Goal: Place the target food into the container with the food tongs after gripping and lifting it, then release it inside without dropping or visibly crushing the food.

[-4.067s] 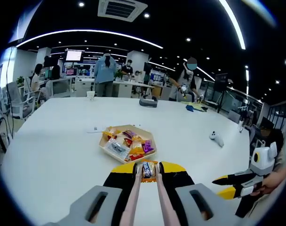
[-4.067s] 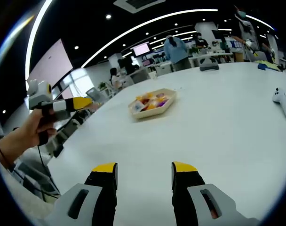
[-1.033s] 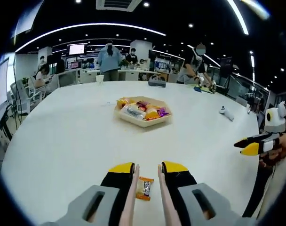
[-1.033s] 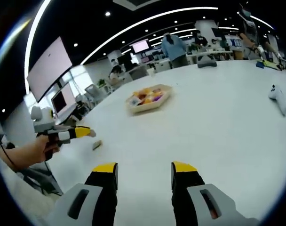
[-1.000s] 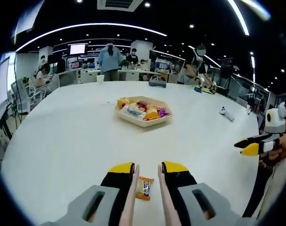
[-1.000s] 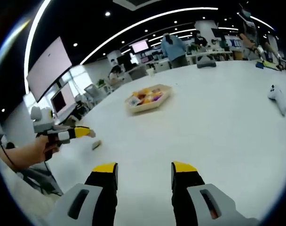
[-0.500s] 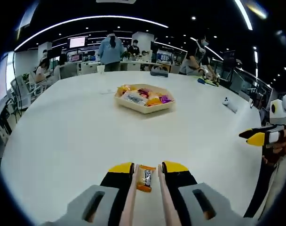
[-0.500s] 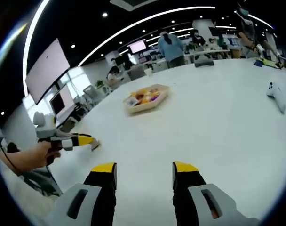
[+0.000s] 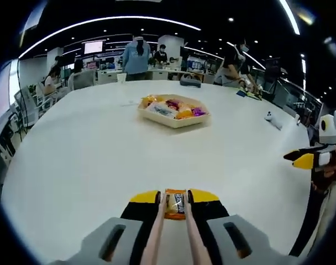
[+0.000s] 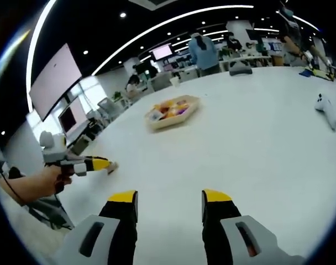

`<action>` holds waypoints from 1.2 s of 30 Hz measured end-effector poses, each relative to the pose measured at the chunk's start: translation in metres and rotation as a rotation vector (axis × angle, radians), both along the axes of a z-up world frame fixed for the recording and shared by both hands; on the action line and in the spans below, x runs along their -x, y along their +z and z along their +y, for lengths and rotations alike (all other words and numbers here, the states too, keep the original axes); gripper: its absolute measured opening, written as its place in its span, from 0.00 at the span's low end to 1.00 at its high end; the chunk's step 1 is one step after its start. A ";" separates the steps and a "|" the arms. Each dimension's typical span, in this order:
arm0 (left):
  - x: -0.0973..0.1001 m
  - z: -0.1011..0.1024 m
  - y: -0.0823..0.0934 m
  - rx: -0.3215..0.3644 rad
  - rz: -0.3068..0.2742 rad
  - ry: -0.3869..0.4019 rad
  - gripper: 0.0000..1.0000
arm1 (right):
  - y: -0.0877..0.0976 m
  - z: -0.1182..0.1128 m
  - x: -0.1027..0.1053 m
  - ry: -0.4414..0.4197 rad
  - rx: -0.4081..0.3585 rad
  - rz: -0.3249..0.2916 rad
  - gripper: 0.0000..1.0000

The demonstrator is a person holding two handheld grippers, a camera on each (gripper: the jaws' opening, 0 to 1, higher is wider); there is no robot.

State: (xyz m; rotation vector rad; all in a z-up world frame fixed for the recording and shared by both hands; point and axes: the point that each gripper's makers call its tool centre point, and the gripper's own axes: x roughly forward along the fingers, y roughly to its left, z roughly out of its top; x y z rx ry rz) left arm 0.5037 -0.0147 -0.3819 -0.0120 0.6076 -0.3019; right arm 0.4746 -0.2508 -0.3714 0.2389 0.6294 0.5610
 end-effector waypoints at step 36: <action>-0.043 0.009 0.107 0.093 -0.158 0.062 0.16 | 0.009 0.015 -0.003 0.034 -0.018 -0.013 0.44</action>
